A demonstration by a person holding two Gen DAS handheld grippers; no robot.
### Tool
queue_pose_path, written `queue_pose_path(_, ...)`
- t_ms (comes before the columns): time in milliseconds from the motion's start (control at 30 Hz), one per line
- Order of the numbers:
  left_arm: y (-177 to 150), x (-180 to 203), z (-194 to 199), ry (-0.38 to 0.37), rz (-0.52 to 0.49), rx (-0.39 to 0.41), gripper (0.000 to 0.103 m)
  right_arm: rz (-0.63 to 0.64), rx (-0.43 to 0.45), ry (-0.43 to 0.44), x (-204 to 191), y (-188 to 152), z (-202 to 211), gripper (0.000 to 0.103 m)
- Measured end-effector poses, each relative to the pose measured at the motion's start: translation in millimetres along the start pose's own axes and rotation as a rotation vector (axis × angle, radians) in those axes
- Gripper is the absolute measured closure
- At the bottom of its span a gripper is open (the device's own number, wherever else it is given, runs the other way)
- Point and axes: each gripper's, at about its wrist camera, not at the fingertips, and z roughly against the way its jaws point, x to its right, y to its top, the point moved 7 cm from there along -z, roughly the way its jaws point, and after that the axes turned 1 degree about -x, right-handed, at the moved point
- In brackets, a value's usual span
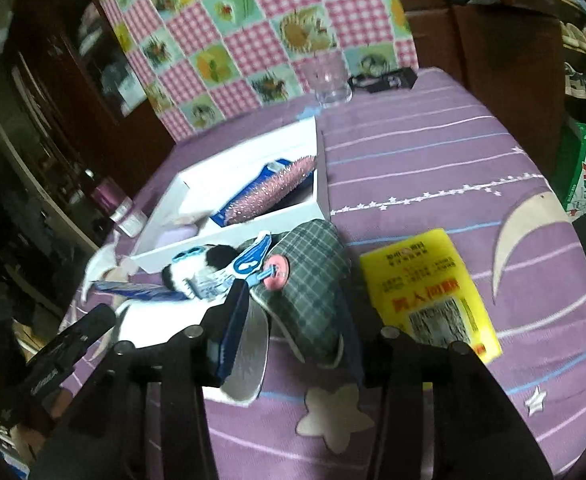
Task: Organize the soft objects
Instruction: 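Grasp the green plaid cloth with the right tool while the left tool reaches beside the paper roll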
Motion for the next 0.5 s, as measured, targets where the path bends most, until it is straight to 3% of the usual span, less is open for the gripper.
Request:
queue_pose_path(67,0.1,-2.2,-0.5,-0.002,0.008,-0.001,0.061,0.023,-0.06,-0.061,-1.0,5.0,-15.0,0.057)
queue_pose_path(167,-0.1,-4.7,-1.6,0.004,0.016,-0.006,0.061,0.034,-0.141,-0.083,-1.9,5.6,-35.4,0.055)
queue_pose_path(300,-0.4,-5.0,-2.3,0.004,0.016,-0.009,0.061,0.041,-0.143,-0.078,-1.6,3.8,-43.0,0.051)
queue_pose_path(400,-0.7,-4.2,-1.9,0.006,0.006,-0.006,0.061,0.03,-0.13,-0.035,1.4,-1.2,-43.1,0.049)
queue_pose_path(500,-1.5,-3.8,-3.5,0.01,0.001,-0.012,0.061,-0.066,-0.161,0.055,12.9,-5.8,-46.4,0.049)
